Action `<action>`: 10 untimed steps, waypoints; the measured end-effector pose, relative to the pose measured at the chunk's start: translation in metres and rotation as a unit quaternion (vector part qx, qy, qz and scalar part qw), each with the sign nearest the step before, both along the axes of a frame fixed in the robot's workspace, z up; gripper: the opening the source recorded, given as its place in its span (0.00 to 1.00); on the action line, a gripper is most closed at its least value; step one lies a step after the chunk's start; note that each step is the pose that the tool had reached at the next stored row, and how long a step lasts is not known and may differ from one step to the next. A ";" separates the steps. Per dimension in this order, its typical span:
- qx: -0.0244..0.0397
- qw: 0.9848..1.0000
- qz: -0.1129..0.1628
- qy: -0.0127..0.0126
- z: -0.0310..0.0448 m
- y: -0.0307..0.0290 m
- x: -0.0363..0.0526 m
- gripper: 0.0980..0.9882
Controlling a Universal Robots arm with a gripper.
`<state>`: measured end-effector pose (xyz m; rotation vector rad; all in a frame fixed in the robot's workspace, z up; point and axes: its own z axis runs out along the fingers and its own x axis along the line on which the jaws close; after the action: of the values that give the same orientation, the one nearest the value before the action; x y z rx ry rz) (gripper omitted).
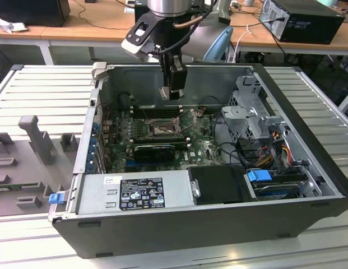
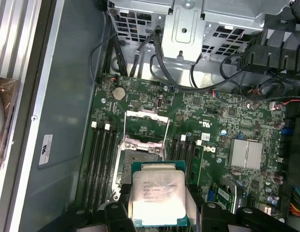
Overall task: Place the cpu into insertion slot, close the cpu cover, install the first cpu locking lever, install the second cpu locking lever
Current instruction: 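Place the cpu into insertion slot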
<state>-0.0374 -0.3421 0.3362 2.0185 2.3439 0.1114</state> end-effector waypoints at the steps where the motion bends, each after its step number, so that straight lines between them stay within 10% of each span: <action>1: 0.000 1.000 -0.001 0.000 -0.0007 0.0000 0.0000 0.48; 10: -0.002 0.999 -0.033 0.000 -0.0162 0.0003 -0.0002 0.48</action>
<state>-0.0376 -0.3419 0.3200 2.0919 2.2722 0.1028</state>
